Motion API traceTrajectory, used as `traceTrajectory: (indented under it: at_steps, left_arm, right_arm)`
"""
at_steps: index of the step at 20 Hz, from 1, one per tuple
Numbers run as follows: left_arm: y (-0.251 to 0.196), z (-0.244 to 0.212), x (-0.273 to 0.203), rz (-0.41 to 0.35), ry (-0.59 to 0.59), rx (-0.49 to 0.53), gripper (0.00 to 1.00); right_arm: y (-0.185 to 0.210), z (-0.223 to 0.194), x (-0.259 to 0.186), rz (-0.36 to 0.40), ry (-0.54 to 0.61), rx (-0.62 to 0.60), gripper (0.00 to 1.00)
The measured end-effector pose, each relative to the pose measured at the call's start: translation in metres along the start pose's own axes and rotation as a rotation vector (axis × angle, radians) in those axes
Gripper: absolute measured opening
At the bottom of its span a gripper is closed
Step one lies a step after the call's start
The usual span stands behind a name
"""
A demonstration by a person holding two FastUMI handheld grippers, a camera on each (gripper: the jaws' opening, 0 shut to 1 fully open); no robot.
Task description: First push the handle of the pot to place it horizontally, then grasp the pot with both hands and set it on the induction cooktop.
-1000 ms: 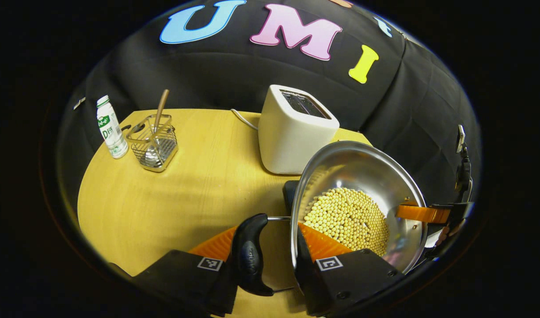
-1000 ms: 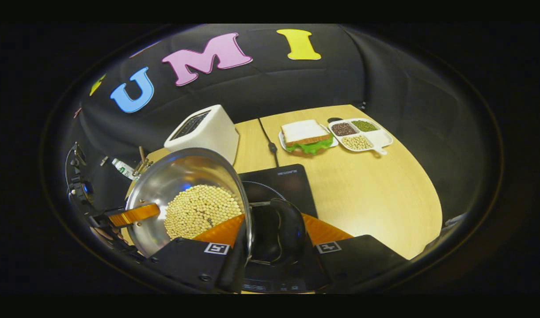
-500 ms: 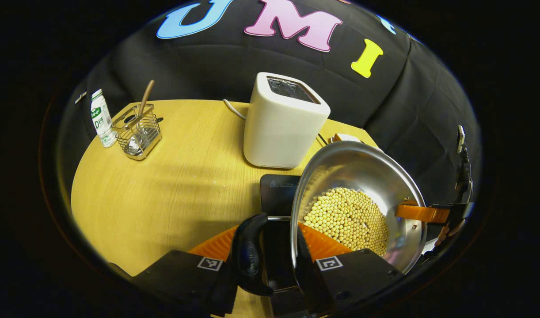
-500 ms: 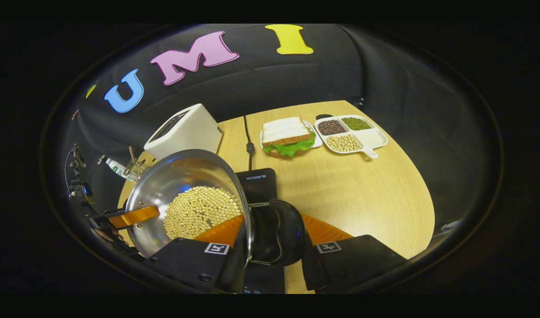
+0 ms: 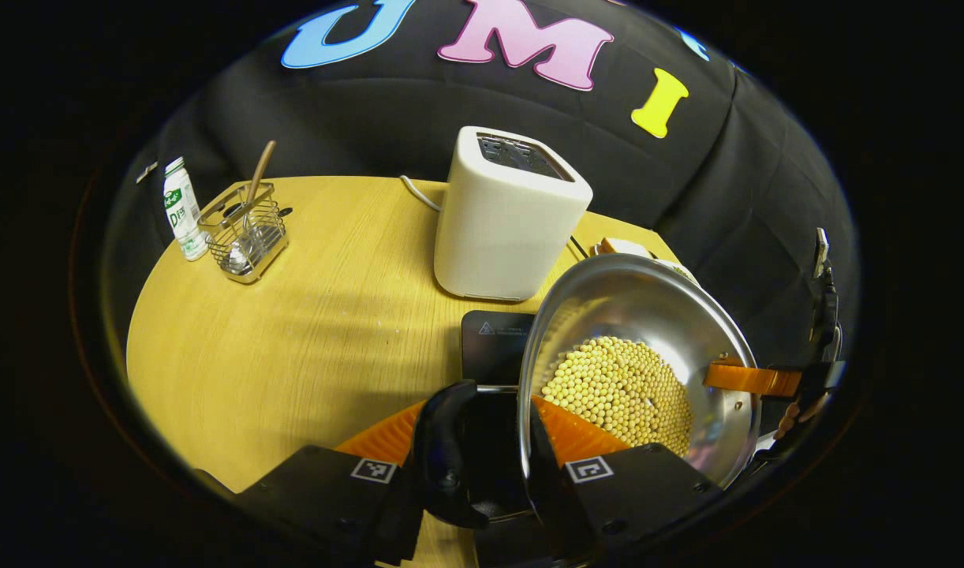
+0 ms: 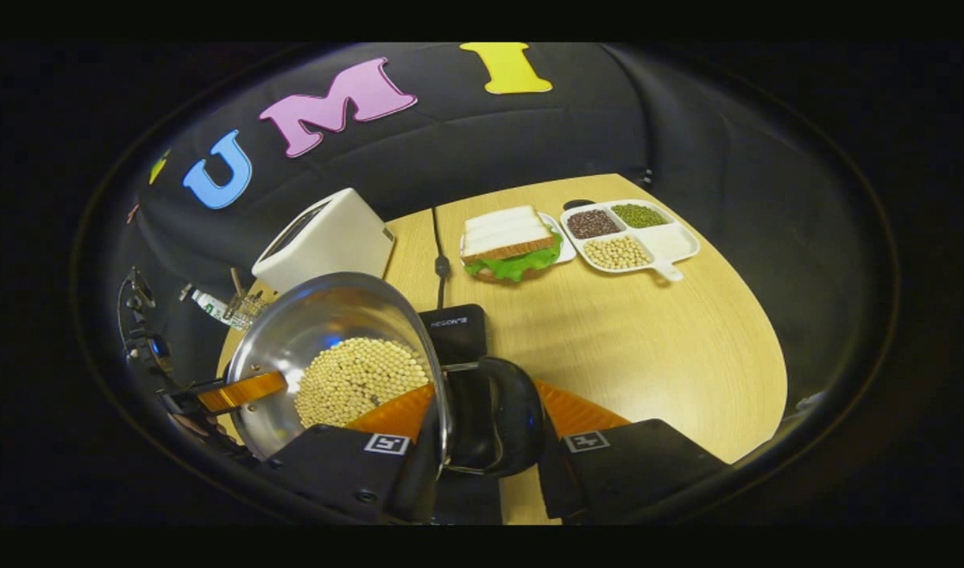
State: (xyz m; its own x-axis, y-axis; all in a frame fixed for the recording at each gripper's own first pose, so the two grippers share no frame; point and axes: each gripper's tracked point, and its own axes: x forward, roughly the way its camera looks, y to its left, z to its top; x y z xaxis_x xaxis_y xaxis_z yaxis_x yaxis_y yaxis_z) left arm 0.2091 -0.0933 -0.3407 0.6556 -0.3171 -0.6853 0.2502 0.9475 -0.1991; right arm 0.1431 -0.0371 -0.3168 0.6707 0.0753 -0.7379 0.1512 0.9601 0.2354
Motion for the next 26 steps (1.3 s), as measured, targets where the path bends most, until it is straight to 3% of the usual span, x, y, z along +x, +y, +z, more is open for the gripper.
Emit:
traceTrajectory:
  at_steps: [10, 14, 15, 17, 18, 19, 26]
  left_arm:
    - [0.001, -0.001, 0.001, 0.007, 0.023, -0.023, 0.64]
    - [-0.001, -0.001, 0.0, 0.032, 0.028, -0.034, 0.69]
    - [0.0, -0.004, 0.001, 0.043, 0.036, -0.025, 0.68]
    - [0.002, -0.006, 0.0, 0.08, 0.034, -0.021, 0.86]
    - [0.001, -0.003, -0.006, 0.091, 0.021, -0.025, 0.96]
    - [-0.001, -0.002, -0.009, 0.087, 0.011, -0.032, 0.96]
    - [-0.012, 0.018, -0.066, 0.086, -0.075, 0.014, 0.95]
  right_arm:
    - [0.0, -0.001, 0.0, 0.008, -0.003, 0.006, 0.58]
    - [0.0, -0.001, -0.002, 0.018, -0.004, 0.002, 0.6]
    - [-0.002, -0.001, -0.003, 0.011, -0.009, -0.005, 0.62]
    - [-0.001, 0.003, -0.008, 0.015, -0.029, -0.008, 0.73]
    - [-0.001, 0.007, -0.015, 0.014, -0.044, -0.005, 0.85]
    - [-0.005, 0.011, -0.017, 0.007, -0.063, 0.002, 0.96]
    - [-0.007, 0.023, -0.068, -0.038, -0.183, 0.028, 0.99]
